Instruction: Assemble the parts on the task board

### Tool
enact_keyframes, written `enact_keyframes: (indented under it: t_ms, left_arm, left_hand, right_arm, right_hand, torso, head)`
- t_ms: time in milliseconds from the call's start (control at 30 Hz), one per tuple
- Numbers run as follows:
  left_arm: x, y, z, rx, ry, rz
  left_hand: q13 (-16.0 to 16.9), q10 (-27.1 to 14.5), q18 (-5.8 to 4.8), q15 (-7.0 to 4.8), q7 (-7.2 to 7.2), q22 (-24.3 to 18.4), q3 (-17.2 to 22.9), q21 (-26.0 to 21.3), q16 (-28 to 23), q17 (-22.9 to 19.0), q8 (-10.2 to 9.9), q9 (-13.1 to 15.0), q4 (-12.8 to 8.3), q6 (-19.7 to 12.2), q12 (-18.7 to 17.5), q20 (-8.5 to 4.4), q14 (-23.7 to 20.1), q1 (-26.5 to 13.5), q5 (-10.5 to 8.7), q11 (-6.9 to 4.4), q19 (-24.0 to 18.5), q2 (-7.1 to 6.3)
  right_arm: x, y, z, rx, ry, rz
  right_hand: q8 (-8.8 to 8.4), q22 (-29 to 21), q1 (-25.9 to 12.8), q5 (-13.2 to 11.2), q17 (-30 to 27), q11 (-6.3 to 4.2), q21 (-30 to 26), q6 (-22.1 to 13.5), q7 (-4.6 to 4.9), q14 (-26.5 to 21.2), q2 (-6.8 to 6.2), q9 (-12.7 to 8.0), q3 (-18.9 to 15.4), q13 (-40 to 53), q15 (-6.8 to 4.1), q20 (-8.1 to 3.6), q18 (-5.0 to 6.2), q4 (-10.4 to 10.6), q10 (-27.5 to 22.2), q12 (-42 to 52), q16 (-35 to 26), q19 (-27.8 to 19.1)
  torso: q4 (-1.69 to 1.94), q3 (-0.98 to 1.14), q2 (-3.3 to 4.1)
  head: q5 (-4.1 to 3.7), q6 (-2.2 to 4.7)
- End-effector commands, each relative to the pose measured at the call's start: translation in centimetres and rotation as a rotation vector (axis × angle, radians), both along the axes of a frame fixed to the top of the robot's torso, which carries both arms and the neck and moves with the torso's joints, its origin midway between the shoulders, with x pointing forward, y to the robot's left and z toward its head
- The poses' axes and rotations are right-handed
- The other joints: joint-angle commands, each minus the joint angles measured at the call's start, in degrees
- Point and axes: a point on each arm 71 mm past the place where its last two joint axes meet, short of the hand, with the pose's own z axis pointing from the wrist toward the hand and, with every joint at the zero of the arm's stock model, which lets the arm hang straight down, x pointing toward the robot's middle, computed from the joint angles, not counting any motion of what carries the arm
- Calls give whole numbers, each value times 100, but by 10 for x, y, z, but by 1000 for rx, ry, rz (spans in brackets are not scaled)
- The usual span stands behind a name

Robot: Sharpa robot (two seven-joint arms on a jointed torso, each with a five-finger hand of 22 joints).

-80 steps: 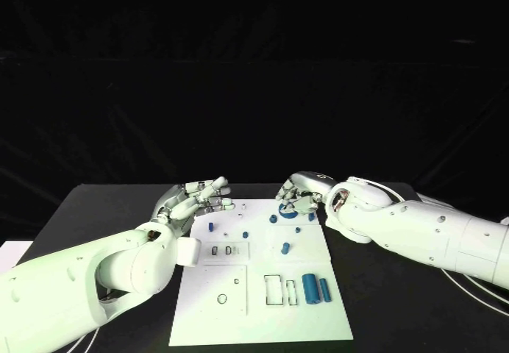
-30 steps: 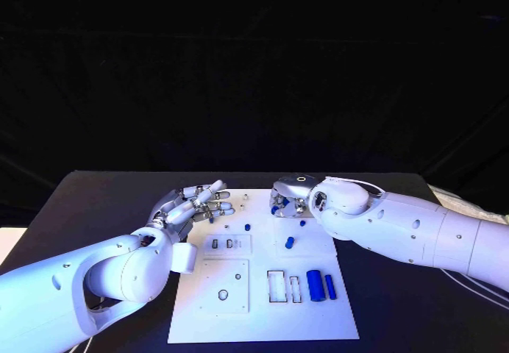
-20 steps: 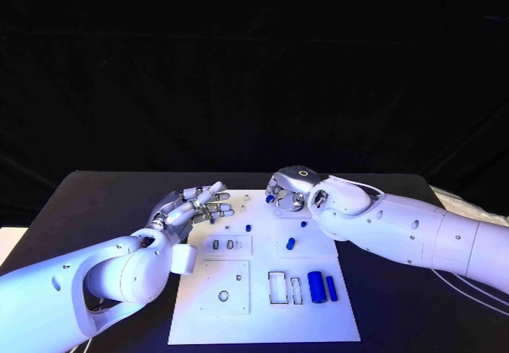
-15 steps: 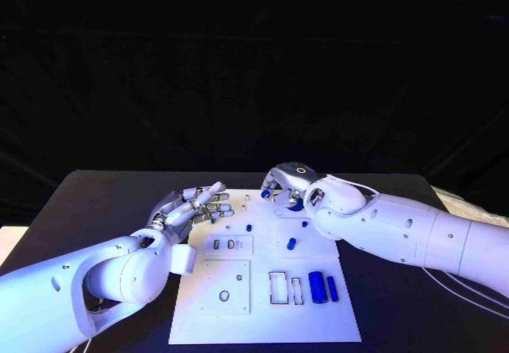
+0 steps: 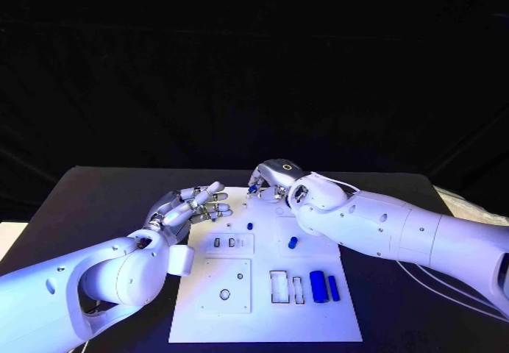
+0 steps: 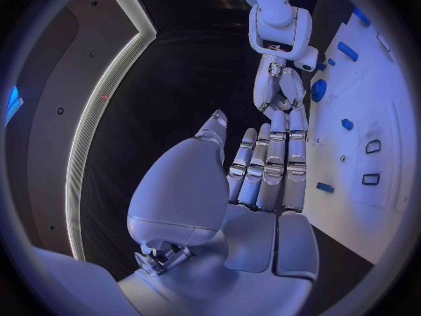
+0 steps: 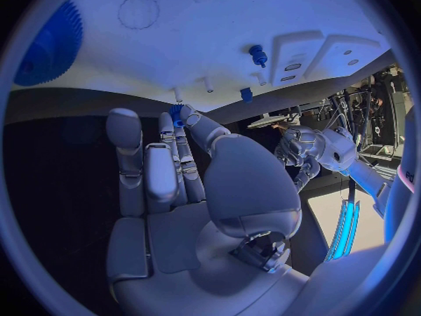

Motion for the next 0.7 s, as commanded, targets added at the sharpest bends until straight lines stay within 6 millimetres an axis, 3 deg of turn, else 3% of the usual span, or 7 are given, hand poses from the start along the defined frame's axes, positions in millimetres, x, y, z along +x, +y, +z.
enact_keyframes:
  t_ms: [33, 167, 700]
  left_arm:
    - [-1, -3, 2, -12, -9, -21]
    - [0, -3, 2, -12, -10, -22]
    - [-1, -4, 2, -9, -14, -27]
  left_hand:
    - [-8, 0, 43, 14, 43, 10, 8, 25, -30, 5, -36, -10, -35, -17, -26, 5, -27, 6, -8, 28, 21, 58]
    - [-8, 0, 43, 14, 43, 10, 8, 25, -30, 5, -36, -10, -35, -17, -26, 5, -27, 6, -8, 28, 21, 58]
    - [-7, -4, 43, 16, 43, 10, 6, 25, -36, 10, -40, -9, -44, -19, -31, 7, -30, 9, -8, 29, 17, 61]
  right_arm:
    - [2, 3, -2, -11, 17, -3]
    - [3, 7, -3, -17, 24, -1]
    - [8, 9, -8, -88, 30, -41]
  right_hand:
    - [-16, 10, 22, 19, -4, 22, 39, -6, 22, 209, 7, 92, 56, -7, 1, 10, -41, 30, -18, -32, 23, -18]
    - [-16, 10, 22, 19, -4, 22, 39, -6, 22, 209, 7, 92, 56, -7, 1, 10, -41, 30, -18, -32, 23, -18]
    - [-32, 26, 23, 21, 16, 31, 58, -27, 33, 207, -16, 93, 76, -9, 8, 21, -43, 43, -46, -33, 42, -30]
  torso:
    - [22, -23, 30]
    - [27, -37, 33]
    - [25, -36, 64]
  head:
    - [-15, 13]
    - [-18, 17]
    - [-18, -15]
